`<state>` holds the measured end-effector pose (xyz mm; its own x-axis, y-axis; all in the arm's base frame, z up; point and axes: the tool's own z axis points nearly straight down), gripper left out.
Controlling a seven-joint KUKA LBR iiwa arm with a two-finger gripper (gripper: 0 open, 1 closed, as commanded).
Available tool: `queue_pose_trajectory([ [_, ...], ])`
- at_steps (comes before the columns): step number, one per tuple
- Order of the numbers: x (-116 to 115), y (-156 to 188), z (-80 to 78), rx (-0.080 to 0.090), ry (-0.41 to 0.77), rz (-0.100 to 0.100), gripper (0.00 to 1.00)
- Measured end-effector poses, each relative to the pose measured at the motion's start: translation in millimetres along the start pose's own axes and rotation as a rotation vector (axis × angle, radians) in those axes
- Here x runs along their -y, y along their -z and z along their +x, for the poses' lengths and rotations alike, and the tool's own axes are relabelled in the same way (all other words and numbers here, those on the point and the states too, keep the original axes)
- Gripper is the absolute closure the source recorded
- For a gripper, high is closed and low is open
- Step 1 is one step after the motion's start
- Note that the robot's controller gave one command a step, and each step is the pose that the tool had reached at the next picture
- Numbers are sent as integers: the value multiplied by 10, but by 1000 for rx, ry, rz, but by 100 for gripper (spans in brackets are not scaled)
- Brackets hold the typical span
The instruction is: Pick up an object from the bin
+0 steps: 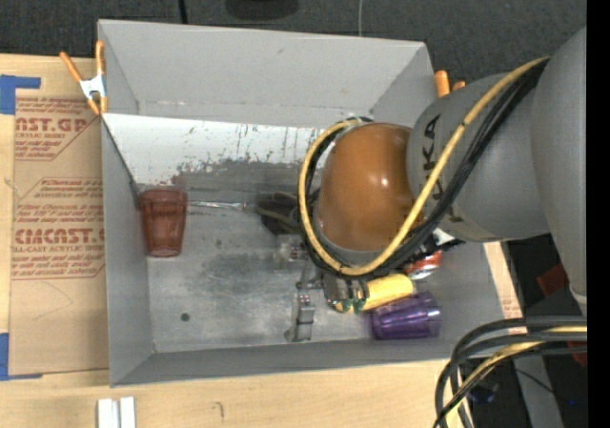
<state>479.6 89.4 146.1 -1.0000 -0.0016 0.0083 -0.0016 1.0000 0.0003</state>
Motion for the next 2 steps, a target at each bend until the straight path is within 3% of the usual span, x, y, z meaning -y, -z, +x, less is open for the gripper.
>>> queue_pose_trajectory([
  [1,4,39,-20,8,-1,-1,0],
  [2,287,280,-138,5,49,-1,0],
])
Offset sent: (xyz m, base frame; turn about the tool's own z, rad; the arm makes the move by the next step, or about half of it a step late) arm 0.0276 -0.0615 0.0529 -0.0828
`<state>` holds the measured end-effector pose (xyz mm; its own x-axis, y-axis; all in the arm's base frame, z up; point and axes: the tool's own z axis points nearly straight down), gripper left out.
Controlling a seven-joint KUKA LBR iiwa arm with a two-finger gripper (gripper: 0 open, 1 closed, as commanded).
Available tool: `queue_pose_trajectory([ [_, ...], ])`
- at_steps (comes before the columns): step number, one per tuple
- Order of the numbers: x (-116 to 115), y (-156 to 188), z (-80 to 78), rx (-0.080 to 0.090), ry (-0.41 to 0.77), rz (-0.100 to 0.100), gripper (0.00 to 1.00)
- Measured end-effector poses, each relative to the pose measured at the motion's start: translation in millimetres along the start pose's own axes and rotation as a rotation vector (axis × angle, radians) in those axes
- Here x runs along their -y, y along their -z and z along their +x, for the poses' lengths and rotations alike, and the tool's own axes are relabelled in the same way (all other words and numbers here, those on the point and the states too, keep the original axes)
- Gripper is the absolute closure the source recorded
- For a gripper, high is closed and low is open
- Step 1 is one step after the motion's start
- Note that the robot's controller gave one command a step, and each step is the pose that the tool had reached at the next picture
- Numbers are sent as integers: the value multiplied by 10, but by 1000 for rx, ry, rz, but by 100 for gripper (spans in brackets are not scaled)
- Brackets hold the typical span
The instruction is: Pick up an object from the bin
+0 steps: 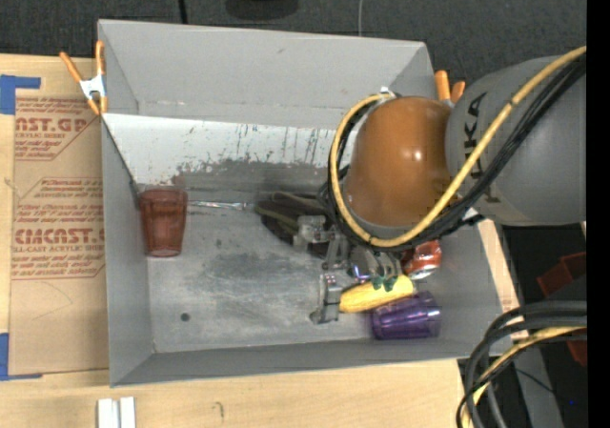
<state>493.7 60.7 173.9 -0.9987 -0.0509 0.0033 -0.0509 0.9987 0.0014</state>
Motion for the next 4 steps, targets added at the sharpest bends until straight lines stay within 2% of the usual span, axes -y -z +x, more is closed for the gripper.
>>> queue_pose_trajectory([
  [1,264,72,-166,10,26,3,0],
  [2,307,4,-200,4,33,1,0],
  [3,221,517,-396,0,140,2,0],
  [4,338,386,-481,21,353,4,0],
])
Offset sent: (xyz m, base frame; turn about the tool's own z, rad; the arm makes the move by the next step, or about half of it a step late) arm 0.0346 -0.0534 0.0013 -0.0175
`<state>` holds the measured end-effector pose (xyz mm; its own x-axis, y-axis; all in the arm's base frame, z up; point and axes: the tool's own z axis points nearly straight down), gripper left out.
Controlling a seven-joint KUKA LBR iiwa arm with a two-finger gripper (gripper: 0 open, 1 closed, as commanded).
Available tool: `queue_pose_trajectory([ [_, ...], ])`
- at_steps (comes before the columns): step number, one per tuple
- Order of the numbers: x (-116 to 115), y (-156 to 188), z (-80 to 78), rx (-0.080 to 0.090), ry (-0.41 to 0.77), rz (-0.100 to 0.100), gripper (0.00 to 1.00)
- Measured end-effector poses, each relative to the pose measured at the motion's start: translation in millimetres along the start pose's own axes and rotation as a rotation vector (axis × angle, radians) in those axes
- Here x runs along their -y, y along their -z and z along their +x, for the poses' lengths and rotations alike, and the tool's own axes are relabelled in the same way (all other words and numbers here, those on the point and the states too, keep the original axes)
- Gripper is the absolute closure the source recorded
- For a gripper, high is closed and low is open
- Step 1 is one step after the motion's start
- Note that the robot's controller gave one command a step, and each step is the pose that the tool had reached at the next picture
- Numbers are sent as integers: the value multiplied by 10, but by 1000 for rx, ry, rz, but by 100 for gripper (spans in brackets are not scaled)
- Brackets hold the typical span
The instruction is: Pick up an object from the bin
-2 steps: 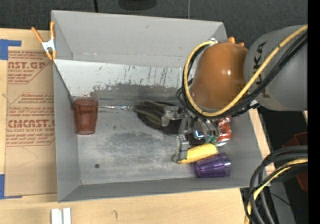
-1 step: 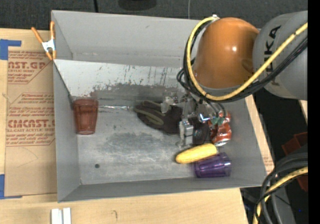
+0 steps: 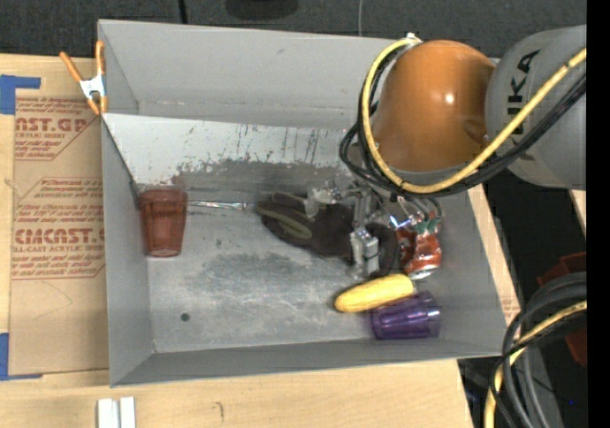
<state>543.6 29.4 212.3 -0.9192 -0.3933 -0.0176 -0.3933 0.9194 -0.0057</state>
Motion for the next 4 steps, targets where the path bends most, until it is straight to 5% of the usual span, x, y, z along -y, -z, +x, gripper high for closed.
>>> queue_pose_trajectory([
  [1,484,-593,-210,-11,-137,-4,0],
  [2,730,-928,-352,-17,-108,-4,0],
  [3,804,-1022,-182,-15,63,-6,0],
  [4,875,-1403,-138,-6,-286,-2,100],
])
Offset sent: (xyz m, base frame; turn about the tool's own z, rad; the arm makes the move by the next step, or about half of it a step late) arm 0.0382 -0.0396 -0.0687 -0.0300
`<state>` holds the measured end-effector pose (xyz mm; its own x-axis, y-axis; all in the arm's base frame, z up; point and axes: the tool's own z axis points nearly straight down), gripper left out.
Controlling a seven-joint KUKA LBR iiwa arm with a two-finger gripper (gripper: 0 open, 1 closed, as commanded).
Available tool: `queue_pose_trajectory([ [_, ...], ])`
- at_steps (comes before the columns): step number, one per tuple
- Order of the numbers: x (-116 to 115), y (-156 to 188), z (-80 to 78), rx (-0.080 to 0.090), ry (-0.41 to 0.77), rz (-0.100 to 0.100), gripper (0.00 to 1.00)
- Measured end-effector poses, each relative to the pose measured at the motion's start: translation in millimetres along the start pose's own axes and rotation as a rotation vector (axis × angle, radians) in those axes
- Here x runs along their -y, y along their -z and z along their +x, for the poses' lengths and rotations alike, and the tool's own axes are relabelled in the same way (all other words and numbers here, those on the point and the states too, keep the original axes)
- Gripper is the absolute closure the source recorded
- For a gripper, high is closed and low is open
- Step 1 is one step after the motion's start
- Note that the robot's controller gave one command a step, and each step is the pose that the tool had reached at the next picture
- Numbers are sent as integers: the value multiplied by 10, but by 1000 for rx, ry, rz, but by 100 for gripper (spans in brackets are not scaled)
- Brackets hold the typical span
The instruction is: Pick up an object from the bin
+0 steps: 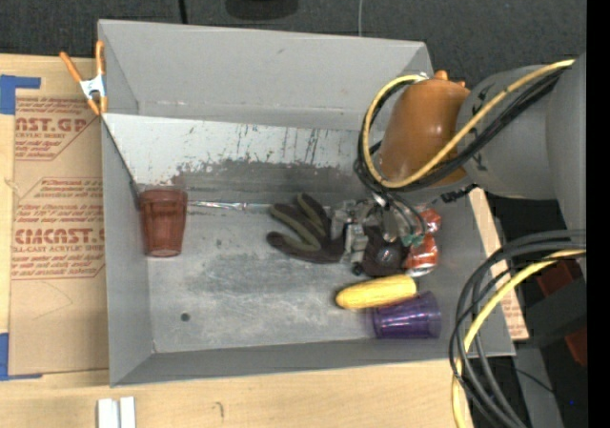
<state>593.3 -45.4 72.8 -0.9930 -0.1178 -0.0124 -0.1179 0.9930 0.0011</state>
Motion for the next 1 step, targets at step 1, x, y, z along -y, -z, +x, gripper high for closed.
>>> queue_pose_trajectory([
  [1,0,0,0,0,0,0,100],
])
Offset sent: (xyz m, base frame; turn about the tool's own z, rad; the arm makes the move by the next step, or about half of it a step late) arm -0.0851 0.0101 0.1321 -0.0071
